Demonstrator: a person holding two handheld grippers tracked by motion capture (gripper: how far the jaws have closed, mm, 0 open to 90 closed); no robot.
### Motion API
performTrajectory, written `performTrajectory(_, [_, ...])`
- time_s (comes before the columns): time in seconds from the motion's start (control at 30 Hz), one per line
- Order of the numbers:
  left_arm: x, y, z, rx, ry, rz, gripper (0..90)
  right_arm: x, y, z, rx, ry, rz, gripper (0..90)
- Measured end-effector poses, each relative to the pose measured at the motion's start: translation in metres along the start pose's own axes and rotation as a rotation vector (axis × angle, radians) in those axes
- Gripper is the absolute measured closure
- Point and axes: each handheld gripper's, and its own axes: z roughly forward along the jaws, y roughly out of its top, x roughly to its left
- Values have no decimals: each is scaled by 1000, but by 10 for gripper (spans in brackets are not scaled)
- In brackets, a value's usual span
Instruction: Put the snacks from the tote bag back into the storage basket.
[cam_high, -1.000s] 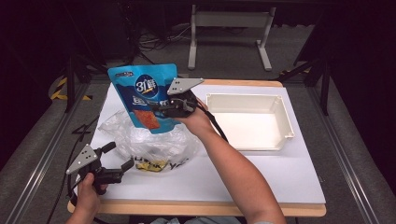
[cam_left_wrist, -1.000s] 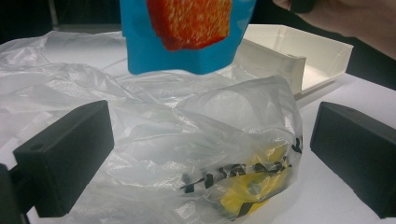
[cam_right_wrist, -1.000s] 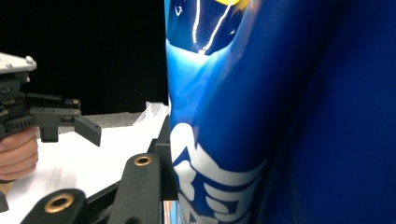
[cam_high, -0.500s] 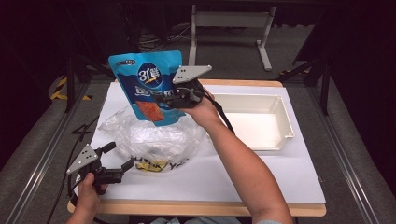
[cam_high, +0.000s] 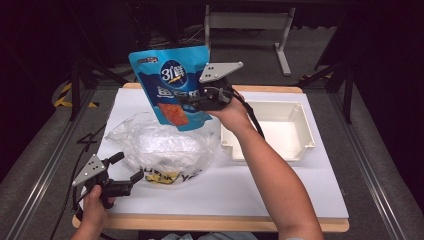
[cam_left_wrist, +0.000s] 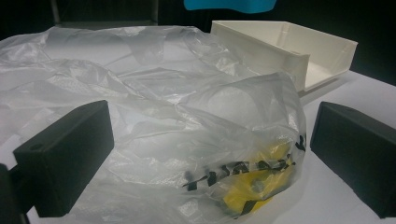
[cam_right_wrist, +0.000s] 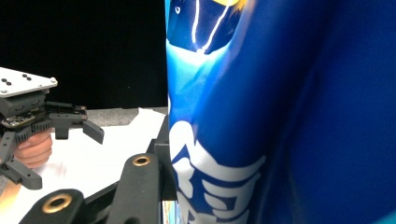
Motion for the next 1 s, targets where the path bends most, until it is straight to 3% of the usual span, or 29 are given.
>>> performTrajectory(1.0, [1, -2, 3, 11, 5, -2, 3, -41, -24, -113, -1, -134, 20, 600])
